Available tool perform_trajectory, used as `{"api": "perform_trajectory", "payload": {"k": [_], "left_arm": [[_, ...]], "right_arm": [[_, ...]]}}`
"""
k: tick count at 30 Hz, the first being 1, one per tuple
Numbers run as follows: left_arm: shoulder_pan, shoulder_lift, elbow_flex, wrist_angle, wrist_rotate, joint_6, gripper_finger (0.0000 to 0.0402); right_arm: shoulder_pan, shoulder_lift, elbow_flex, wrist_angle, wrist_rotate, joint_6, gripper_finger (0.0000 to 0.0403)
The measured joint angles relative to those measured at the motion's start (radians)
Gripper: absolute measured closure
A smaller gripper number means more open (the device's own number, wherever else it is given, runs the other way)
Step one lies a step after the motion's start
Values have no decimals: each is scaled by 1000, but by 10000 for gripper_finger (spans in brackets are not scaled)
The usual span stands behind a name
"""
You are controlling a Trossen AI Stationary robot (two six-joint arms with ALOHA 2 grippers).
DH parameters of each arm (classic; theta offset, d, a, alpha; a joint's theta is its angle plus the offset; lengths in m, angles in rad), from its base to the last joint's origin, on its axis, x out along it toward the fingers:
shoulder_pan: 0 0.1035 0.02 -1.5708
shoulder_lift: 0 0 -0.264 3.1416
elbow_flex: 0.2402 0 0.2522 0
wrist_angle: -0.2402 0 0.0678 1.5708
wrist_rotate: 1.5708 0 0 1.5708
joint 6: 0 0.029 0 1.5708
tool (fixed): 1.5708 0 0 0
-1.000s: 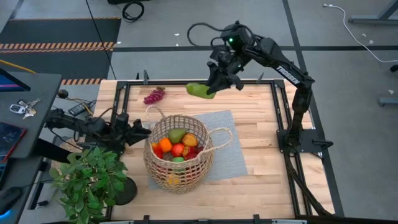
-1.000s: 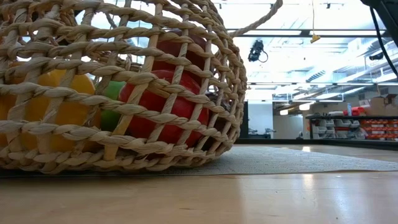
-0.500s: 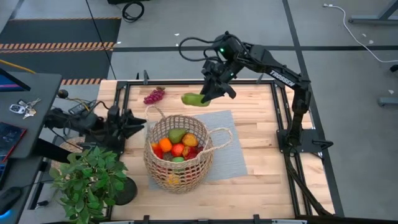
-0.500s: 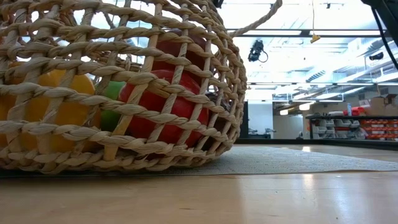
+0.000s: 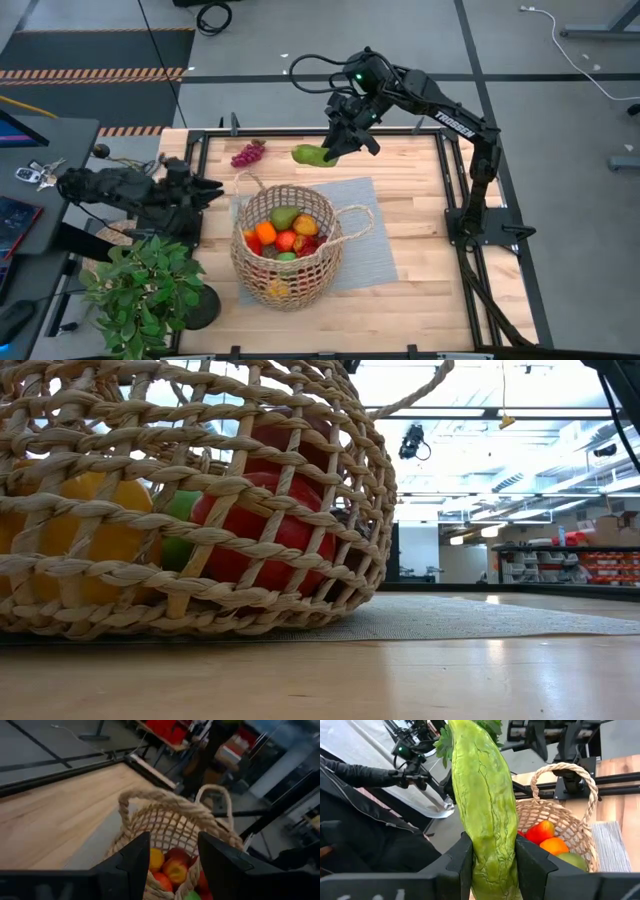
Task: Build produce basket
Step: Put the green cucumber into the brown woven basket
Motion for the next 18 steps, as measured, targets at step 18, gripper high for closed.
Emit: {"api": "perform_trajectory", "payload": {"k": [18], "left_arm": [[145,391,-5,127,-25,-168,230]], "right_arm": [[-1,0,0,58,-1,3,279]]}}
